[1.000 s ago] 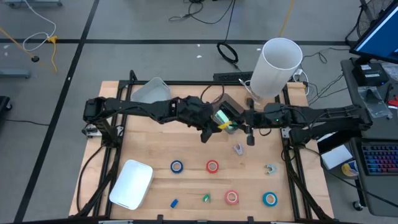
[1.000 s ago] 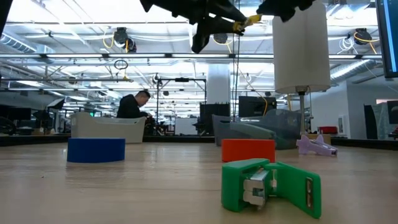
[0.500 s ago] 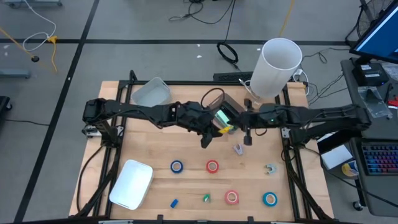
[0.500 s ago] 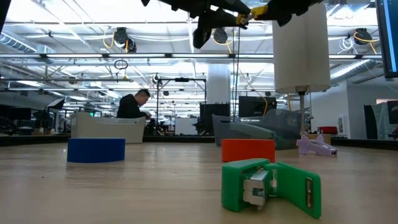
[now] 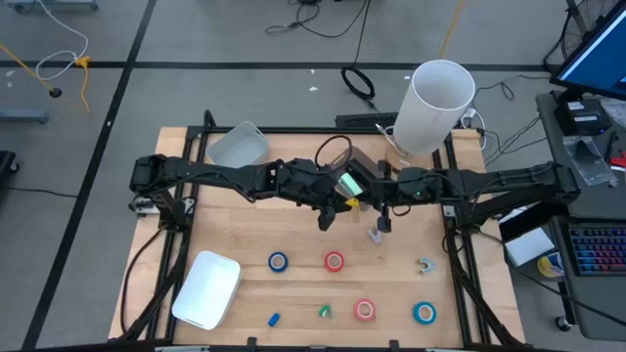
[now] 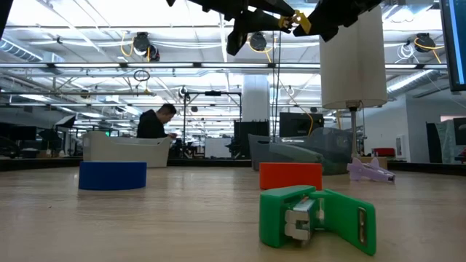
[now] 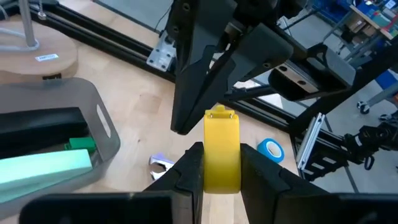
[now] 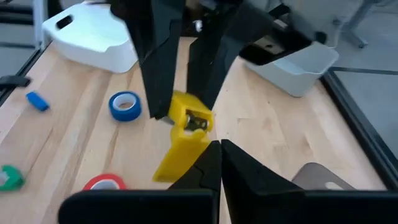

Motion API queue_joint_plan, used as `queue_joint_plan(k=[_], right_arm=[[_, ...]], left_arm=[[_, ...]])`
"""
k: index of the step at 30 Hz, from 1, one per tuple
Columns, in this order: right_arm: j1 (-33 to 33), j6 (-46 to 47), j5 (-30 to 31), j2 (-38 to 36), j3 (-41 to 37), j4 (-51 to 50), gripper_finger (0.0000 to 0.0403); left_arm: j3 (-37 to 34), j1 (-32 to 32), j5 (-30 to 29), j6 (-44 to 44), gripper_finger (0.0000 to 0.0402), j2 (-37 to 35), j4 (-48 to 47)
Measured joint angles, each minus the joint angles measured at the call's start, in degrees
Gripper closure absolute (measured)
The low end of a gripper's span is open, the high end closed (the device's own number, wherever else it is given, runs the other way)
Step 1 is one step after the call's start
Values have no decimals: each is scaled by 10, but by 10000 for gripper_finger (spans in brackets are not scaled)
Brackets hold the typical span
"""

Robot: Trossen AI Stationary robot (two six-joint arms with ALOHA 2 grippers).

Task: Pick and place Stapler, Stapler remover, tape
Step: Put the small yellow stapler into the black bin

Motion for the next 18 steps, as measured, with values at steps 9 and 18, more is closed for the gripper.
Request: queue_joint_plan(k=[9, 18], right_arm=[[0, 8, 2, -45, 0, -5, 402], [25, -67, -57, -109, 0, -71, 392]], left_arm=[[0, 9, 14, 3, 320, 0, 28], [0, 33, 146, 1, 320, 0, 31]])
